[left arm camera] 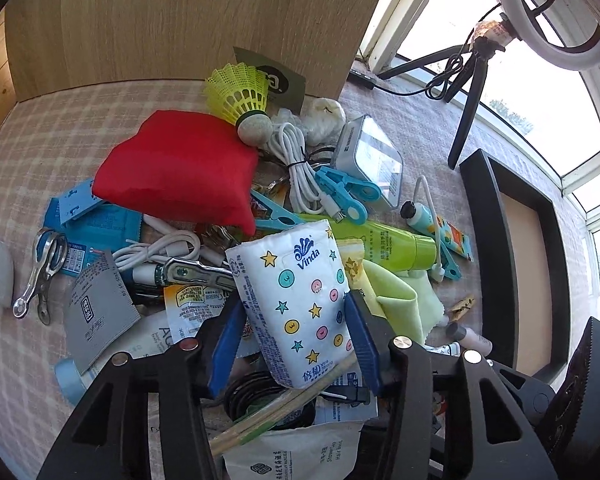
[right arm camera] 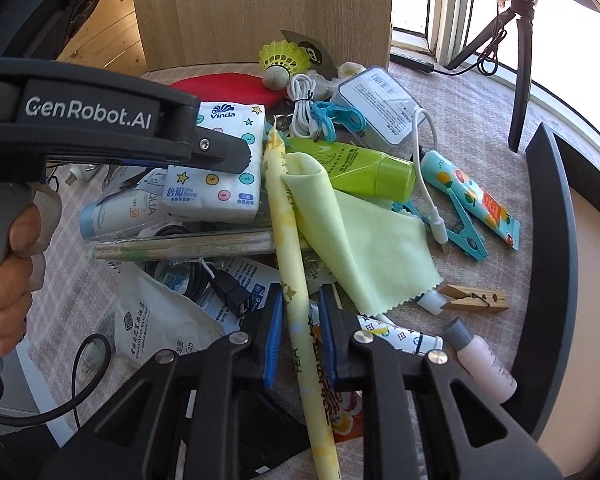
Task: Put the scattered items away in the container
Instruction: 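Grasp the white Vinda tissue pack with the left tool while the right tool grasps the yellow flowered packet, then carry both items into the black tray and open both tools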
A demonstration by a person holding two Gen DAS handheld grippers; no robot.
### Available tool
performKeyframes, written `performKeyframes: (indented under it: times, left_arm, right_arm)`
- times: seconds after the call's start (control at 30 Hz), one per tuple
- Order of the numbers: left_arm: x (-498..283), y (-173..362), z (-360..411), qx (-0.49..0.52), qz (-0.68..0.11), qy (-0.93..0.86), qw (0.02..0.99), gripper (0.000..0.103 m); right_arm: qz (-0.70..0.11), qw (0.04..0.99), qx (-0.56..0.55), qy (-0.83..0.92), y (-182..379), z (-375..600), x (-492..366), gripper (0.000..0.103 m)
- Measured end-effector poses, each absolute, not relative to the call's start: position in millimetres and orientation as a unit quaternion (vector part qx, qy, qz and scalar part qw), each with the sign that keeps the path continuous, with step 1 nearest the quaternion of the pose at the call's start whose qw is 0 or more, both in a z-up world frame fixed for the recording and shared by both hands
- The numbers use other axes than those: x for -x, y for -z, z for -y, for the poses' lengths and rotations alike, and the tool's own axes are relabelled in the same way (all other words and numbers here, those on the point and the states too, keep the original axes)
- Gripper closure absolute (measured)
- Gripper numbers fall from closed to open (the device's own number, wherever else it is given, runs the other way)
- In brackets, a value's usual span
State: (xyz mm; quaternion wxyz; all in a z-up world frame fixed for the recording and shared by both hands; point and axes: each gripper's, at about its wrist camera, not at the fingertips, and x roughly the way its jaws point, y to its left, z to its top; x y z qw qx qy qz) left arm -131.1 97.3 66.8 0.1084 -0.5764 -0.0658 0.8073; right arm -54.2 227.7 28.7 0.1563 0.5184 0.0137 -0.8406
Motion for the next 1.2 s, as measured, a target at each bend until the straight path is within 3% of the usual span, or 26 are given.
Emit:
performKeyframes:
  times: [0.5, 0.83, 1.2]
  left_arm:
    - [121.3, -94.2, -69.7, 0.544, 0.091, -0.827, 0.109, 0.078]
    - [102.2, -130.4, -62.1, 0.513, 0.096, -0.844, 0.127, 0.078]
    - [53.3, -144.9, -160.4, 0.503, 0.045, -0.836, 0.215, 0.078]
  right_arm:
    - [0.074, 0.167, -0.476, 0.861, -75.1, -254.4, 29.4, 0.092]
    - [0.105, 0.142, -0.447, 0.877, -109.9, -288.4, 21.5, 0.092]
    - [0.157, 0.086, -0.433, 0.883, -126.1, -376.7, -11.7, 0.092]
